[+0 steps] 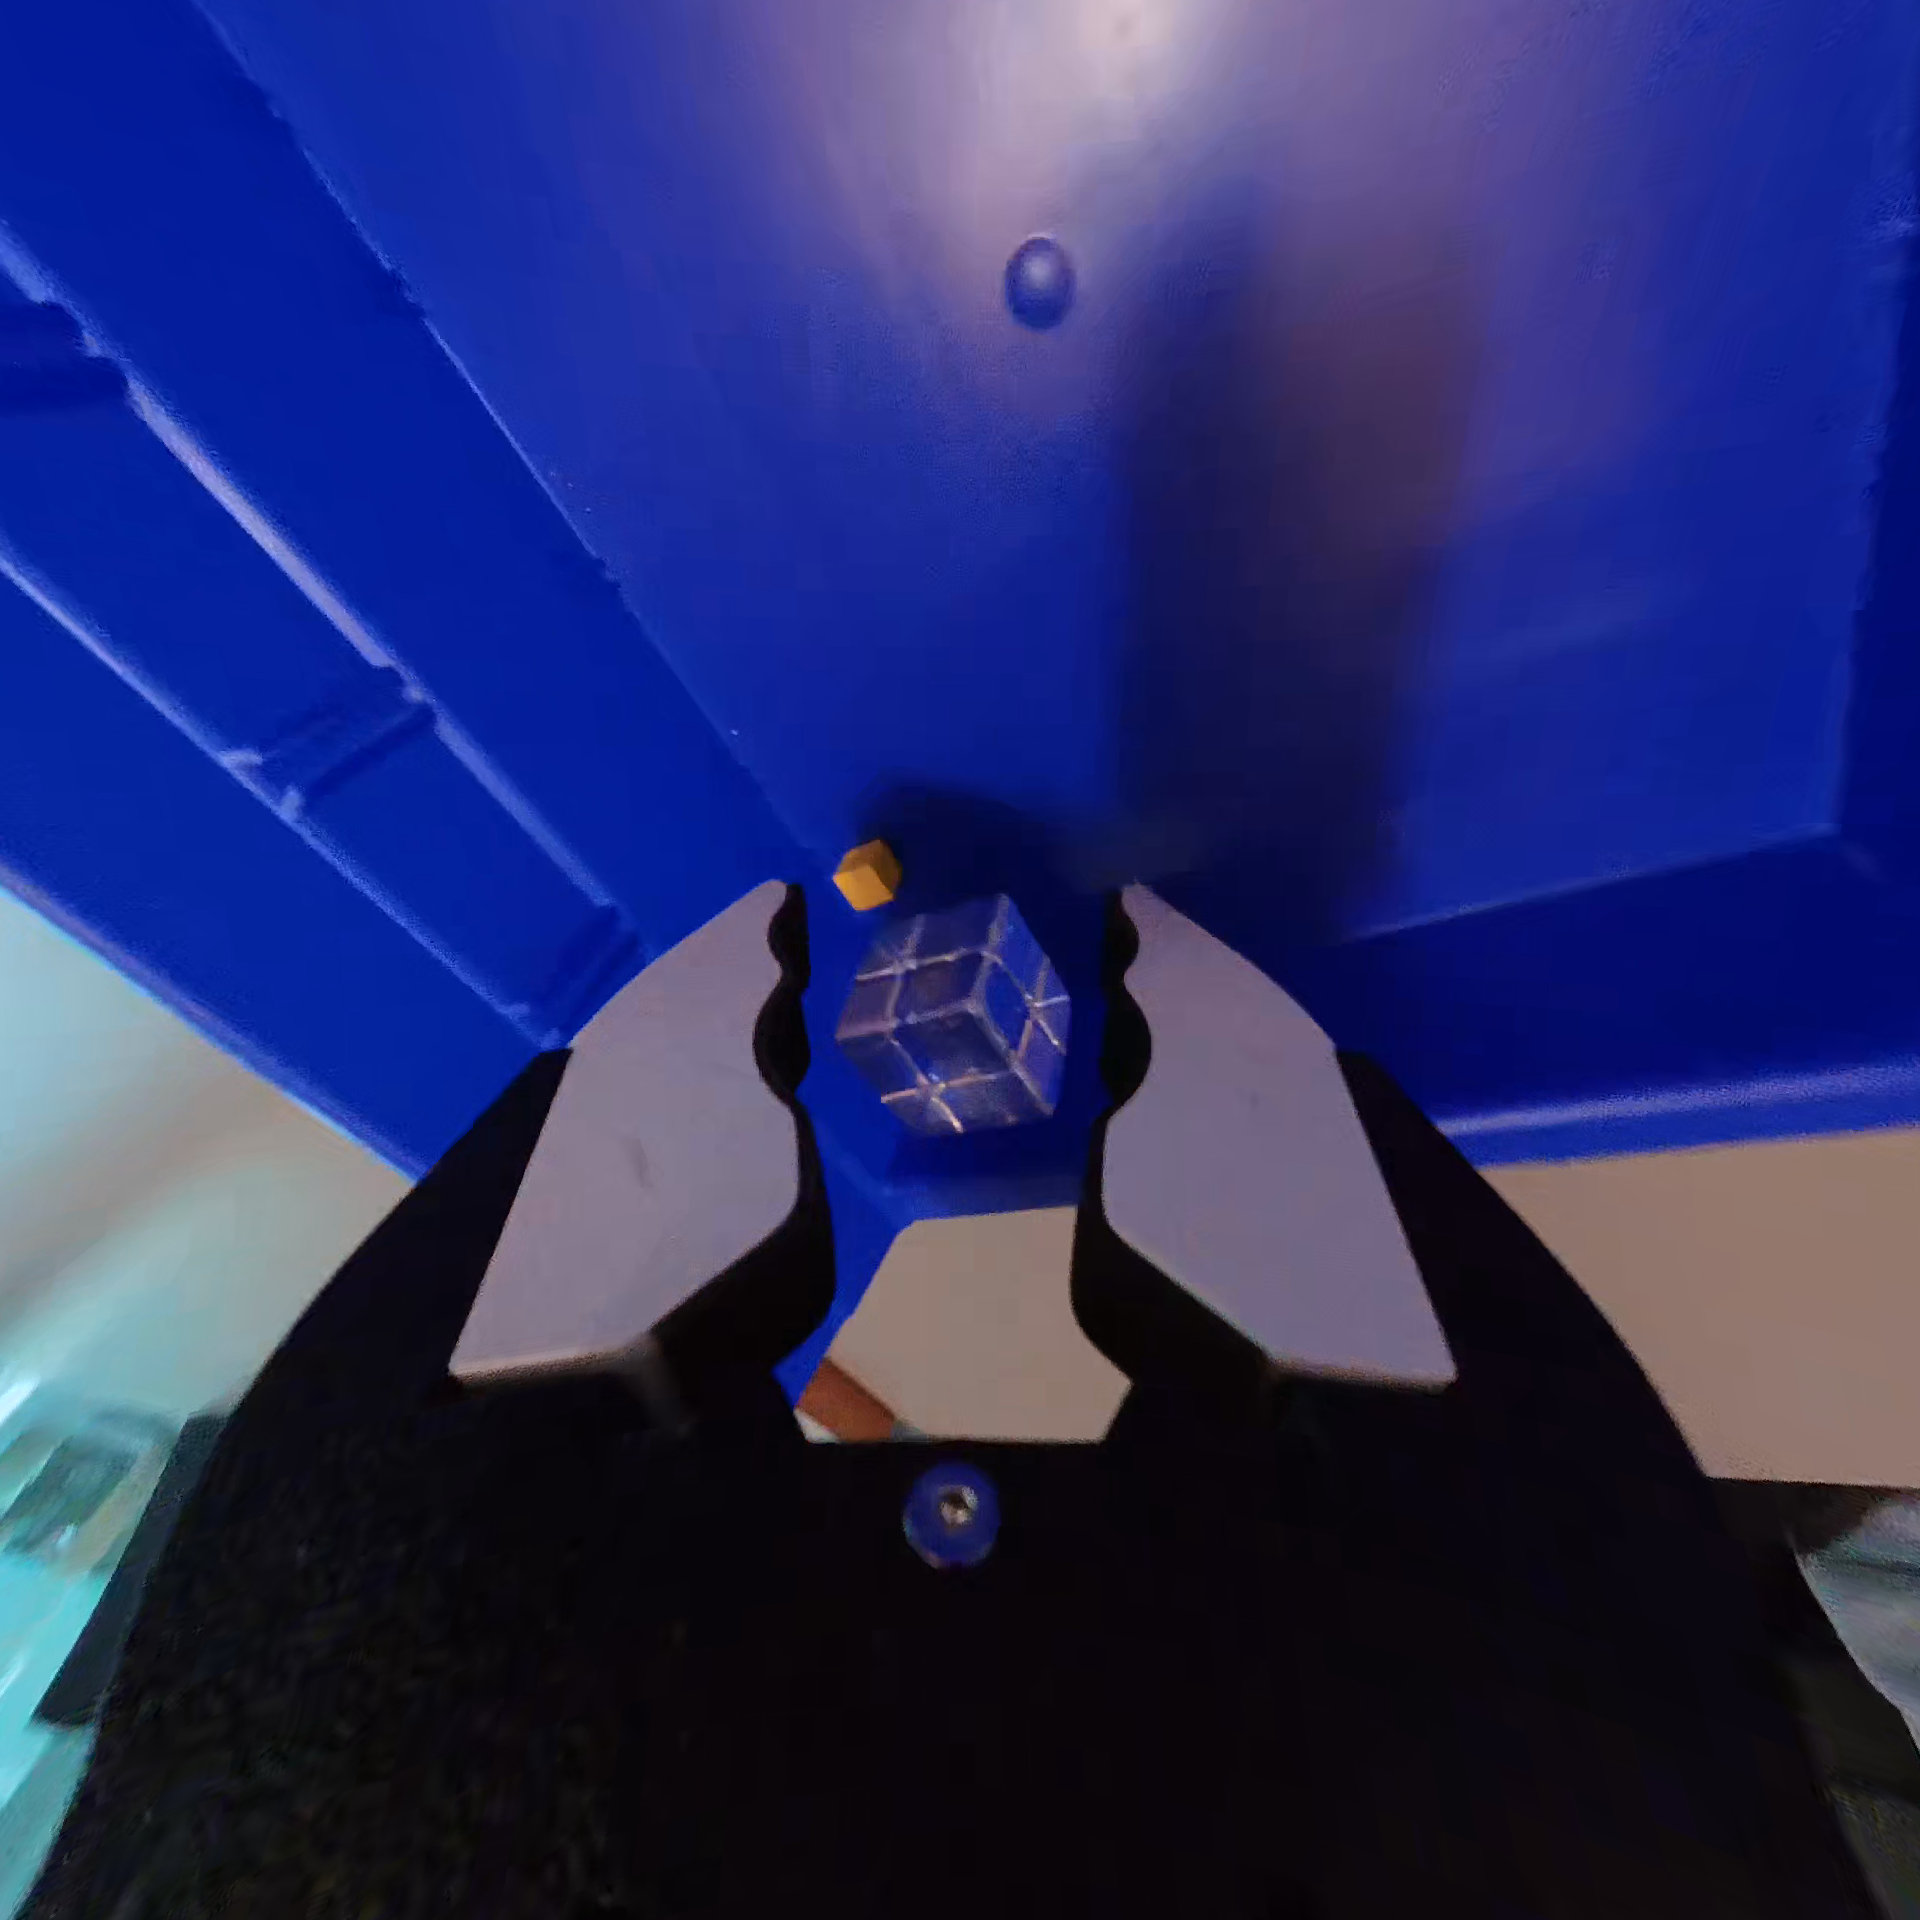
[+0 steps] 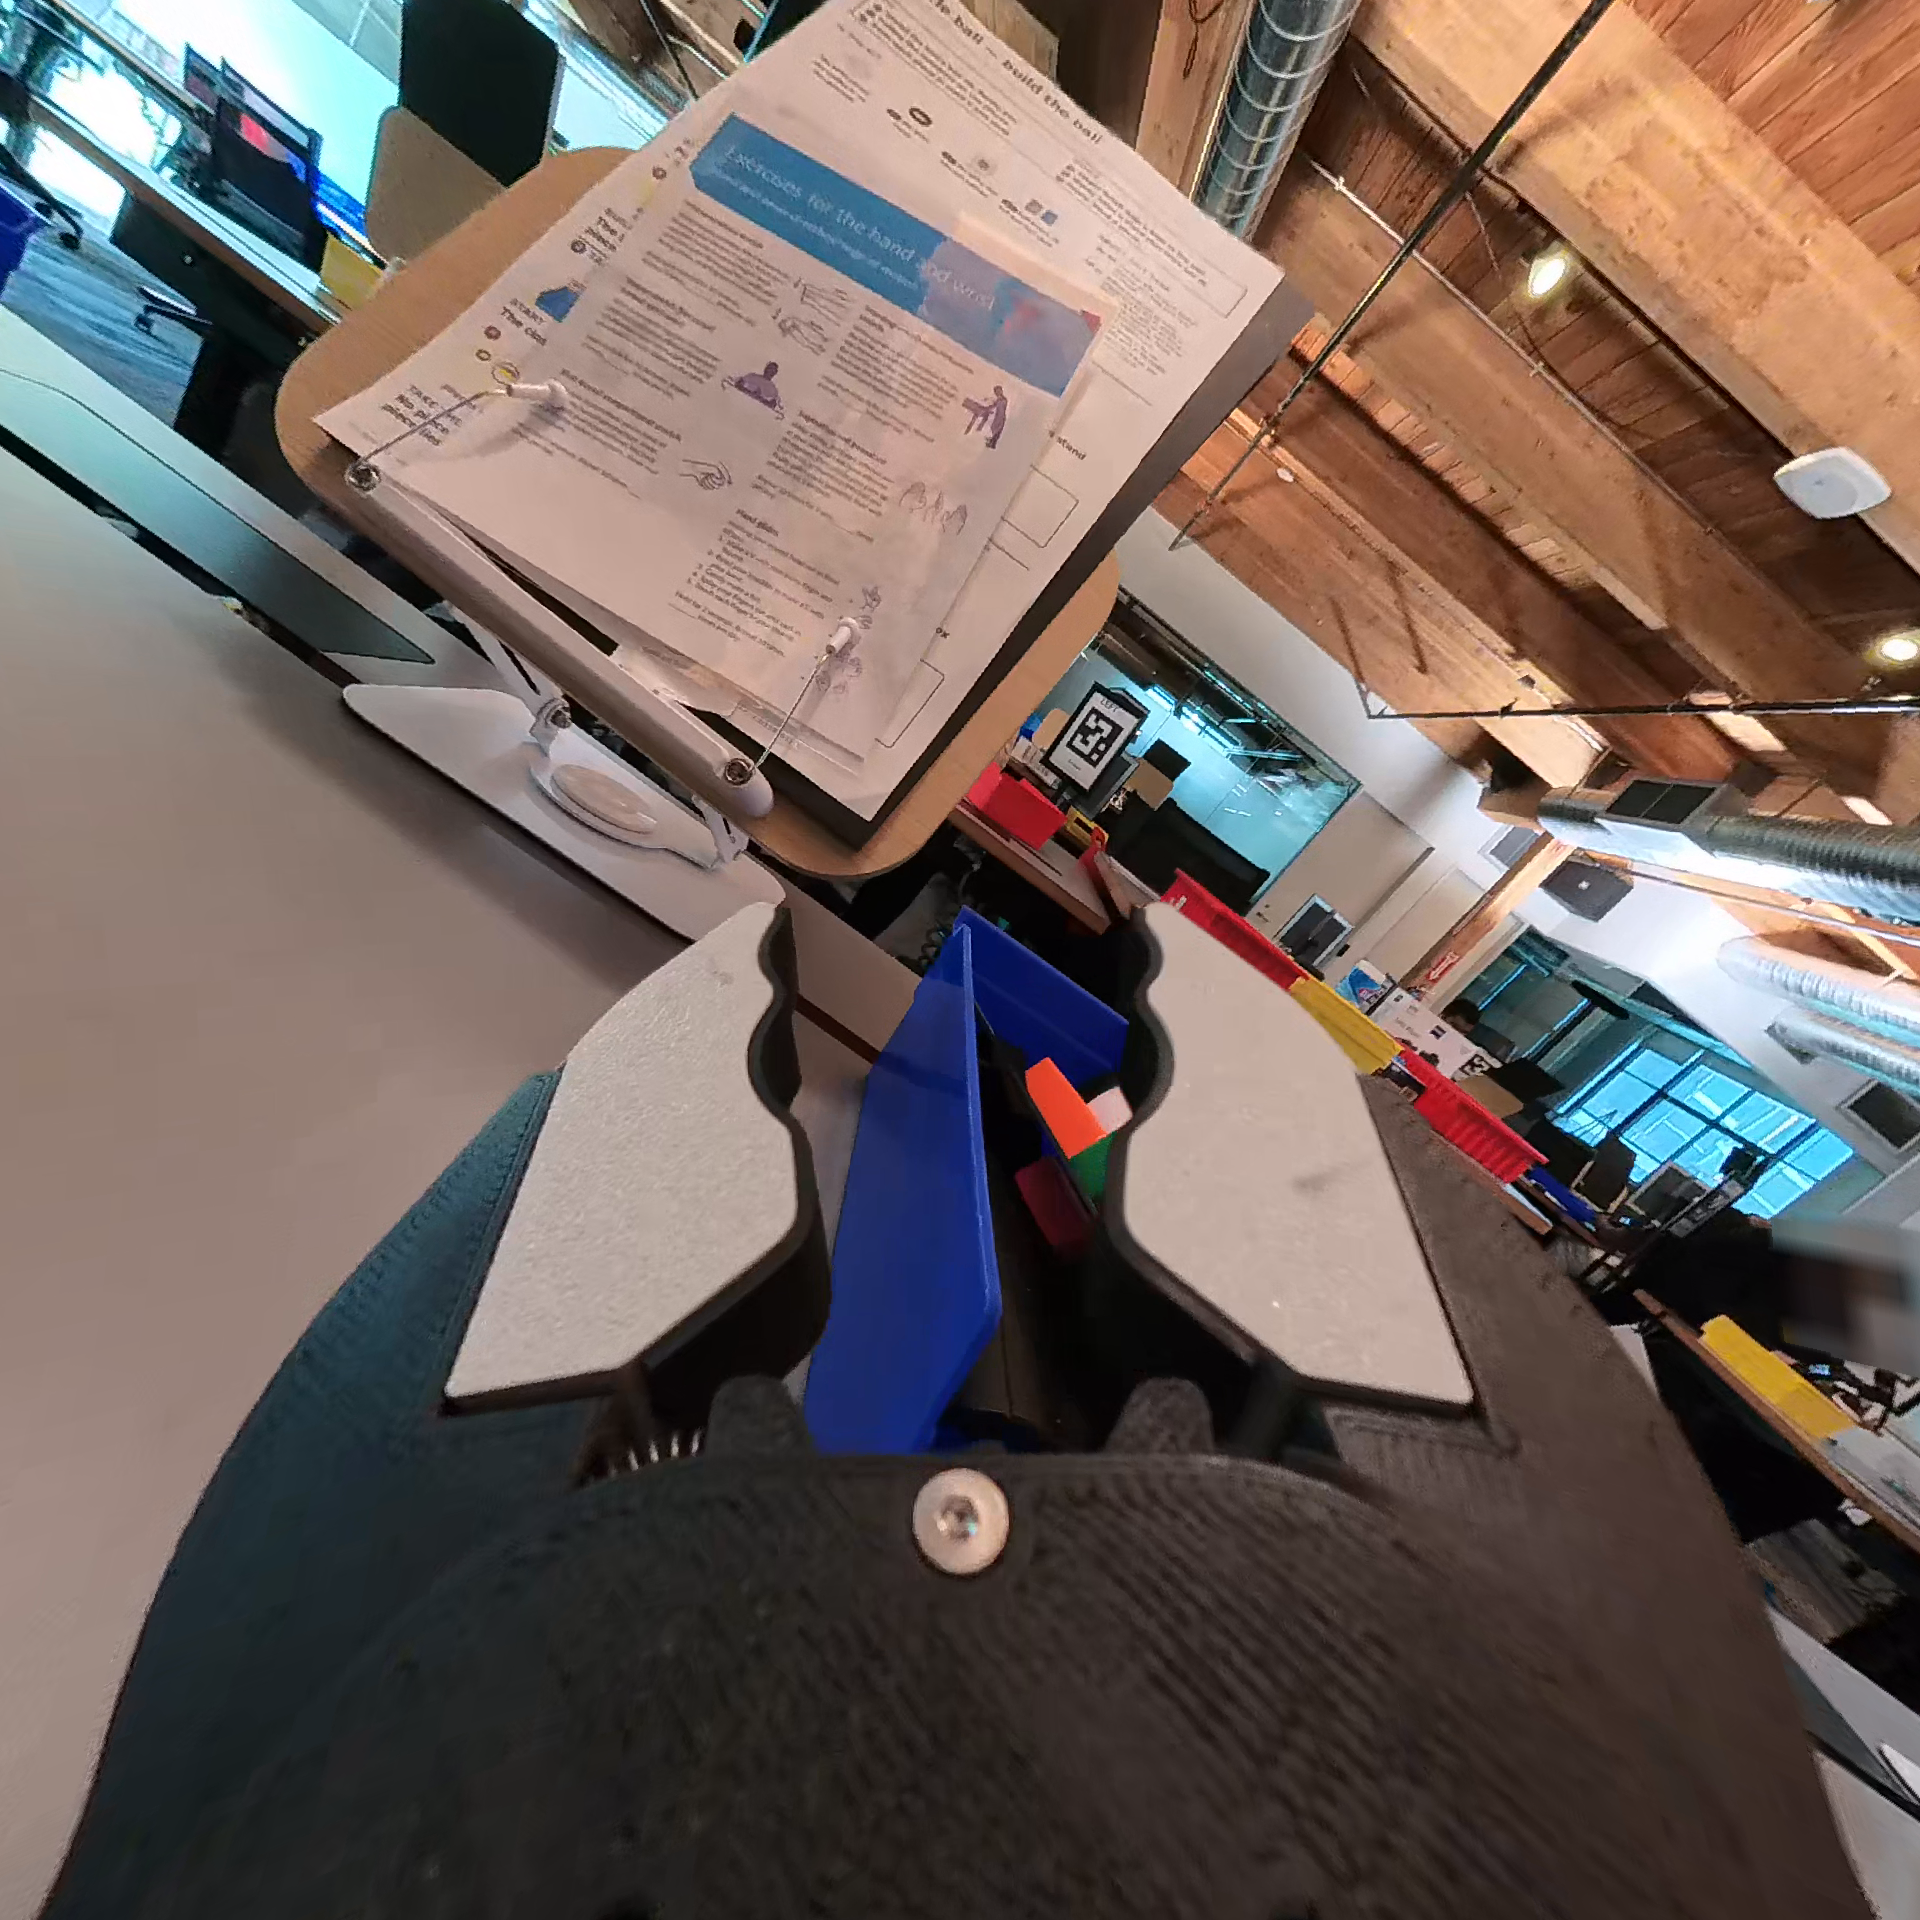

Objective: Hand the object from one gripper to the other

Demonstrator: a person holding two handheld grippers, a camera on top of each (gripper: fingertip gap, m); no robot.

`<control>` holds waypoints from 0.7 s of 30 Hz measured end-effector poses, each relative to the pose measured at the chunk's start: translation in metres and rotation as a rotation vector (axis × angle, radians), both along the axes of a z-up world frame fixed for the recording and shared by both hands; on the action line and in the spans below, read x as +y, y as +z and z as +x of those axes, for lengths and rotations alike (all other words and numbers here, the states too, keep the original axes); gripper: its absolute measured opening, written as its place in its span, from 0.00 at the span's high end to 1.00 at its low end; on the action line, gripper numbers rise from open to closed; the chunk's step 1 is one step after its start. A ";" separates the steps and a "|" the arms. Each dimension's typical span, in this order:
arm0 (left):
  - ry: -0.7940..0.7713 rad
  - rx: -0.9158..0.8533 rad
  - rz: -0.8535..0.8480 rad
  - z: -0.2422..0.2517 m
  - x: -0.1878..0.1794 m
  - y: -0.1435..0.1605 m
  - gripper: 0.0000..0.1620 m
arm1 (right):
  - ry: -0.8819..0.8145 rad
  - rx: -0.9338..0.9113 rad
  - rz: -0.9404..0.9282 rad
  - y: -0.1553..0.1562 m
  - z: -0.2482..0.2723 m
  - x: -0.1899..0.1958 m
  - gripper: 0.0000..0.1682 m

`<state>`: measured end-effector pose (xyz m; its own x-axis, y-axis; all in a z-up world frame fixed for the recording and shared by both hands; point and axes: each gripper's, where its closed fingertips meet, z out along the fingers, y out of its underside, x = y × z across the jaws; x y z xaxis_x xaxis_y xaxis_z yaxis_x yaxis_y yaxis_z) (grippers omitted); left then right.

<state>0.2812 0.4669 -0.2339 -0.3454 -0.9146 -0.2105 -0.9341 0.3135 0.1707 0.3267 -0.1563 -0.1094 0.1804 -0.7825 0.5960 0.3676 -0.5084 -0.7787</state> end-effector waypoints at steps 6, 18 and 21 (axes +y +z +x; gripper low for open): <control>0.119 0.123 0.102 0.002 0.015 -0.018 0.69 | 0.014 0.004 0.016 0.002 -0.002 -0.001 0.63; 0.206 0.262 0.086 -0.018 0.022 -0.029 0.92 | 0.031 0.002 -0.035 -0.002 -0.003 0.005 0.62; 0.188 0.254 0.006 -0.019 0.015 -0.030 0.93 | 0.034 -0.002 -0.034 -0.001 -0.003 0.005 0.63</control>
